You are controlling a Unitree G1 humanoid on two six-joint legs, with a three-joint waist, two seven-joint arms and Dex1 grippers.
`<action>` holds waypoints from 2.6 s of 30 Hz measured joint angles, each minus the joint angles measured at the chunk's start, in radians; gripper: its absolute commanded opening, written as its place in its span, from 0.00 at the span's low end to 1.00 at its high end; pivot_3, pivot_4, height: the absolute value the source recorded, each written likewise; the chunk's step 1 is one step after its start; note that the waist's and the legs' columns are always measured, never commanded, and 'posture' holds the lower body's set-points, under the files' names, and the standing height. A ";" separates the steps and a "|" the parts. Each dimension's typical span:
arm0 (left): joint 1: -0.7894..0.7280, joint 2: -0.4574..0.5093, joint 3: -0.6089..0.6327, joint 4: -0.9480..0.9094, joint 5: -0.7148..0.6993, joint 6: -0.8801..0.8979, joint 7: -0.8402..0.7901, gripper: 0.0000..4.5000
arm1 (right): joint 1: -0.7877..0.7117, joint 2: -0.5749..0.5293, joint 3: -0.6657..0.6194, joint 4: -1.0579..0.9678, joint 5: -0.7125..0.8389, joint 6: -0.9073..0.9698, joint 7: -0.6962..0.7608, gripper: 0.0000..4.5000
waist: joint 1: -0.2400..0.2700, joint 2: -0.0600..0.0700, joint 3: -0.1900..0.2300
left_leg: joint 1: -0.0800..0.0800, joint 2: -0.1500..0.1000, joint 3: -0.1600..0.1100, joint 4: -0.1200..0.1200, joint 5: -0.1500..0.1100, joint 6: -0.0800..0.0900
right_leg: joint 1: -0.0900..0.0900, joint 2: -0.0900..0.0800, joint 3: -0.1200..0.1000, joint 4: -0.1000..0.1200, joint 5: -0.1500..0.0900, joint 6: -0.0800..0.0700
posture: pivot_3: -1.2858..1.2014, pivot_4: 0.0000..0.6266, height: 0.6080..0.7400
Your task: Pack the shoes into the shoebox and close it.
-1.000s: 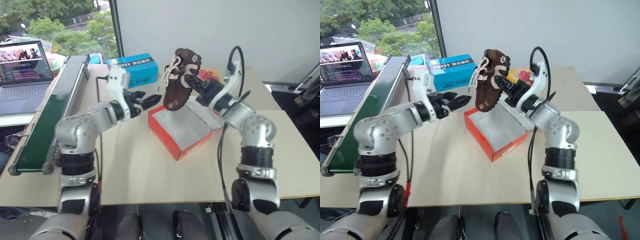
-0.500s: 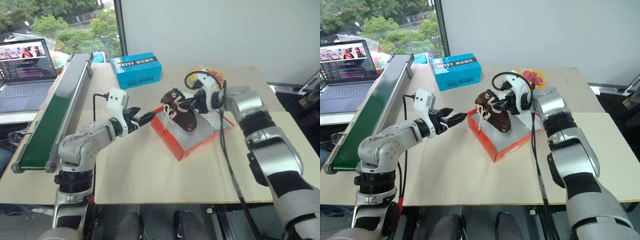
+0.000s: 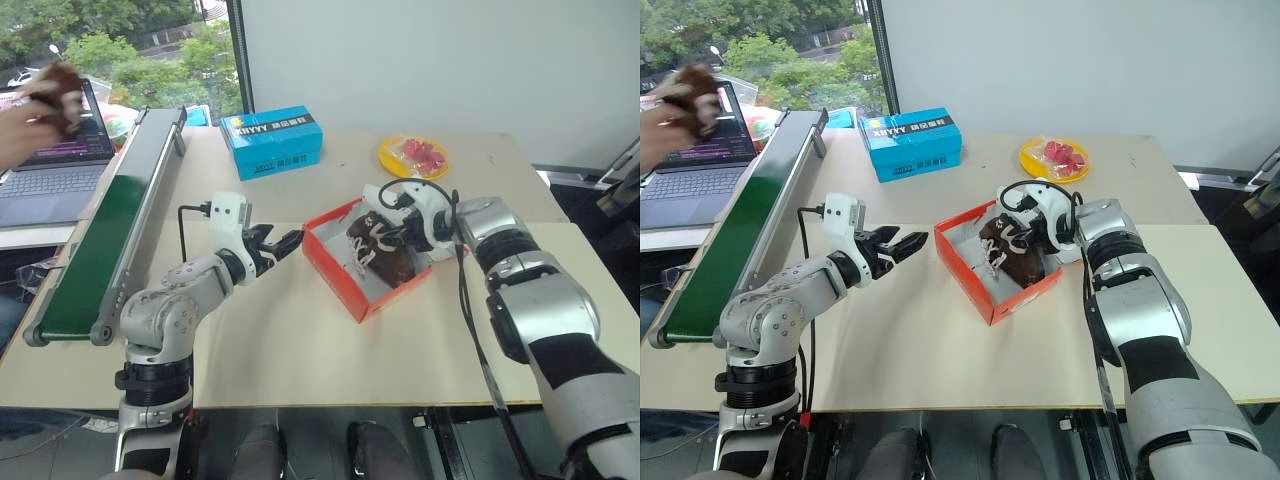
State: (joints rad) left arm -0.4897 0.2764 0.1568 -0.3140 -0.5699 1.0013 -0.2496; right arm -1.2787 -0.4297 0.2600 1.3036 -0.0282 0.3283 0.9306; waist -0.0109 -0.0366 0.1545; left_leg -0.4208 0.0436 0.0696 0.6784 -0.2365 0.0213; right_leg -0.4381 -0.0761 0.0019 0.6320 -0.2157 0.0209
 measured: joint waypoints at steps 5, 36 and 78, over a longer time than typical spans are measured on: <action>0.023 -0.008 0.000 -0.024 0.000 0.000 0.013 0.86 | 0.013 0.036 -0.035 0.004 -0.031 -0.031 -0.064 0.52 | -0.002 0.000 0.000 | 0.004 0.000 0.000 0.000 0.000 0.000 | 0.003 0.000 0.001 0.000 0.000 0.000 | 0.52 0.24 1.00; 0.252 0.129 0.168 -0.053 0.178 -0.250 0.081 0.86 | 0.560 0.154 -0.265 -1.348 0.434 0.588 -0.072 0.99 | 0.007 0.000 0.000 | 0.004 0.001 0.000 -0.001 -0.001 0.001 | 0.001 0.000 0.002 0.001 0.000 0.000 | 0.52 0.24 1.00; 0.089 0.418 0.336 1.009 0.299 -0.904 -0.141 0.78 | 0.664 0.221 -0.001 -1.394 0.326 0.330 -0.180 1.00 | -0.003 -0.003 -0.002 | 0.005 0.004 0.012 -0.001 -0.001 0.001 | 0.000 0.000 -0.002 0.000 0.001 -0.002 | 0.52 0.24 1.00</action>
State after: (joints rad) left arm -0.4011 0.6942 0.4926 0.6953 -0.2704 0.0973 -0.3902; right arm -0.6144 -0.2088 0.2585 -0.0903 0.2980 0.6582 0.7508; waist -0.0144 -0.0399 0.1523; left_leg -0.4159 0.0475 0.0811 0.6770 -0.2373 0.0219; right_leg -0.4378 -0.0760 -0.0003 0.6324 -0.2148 0.0191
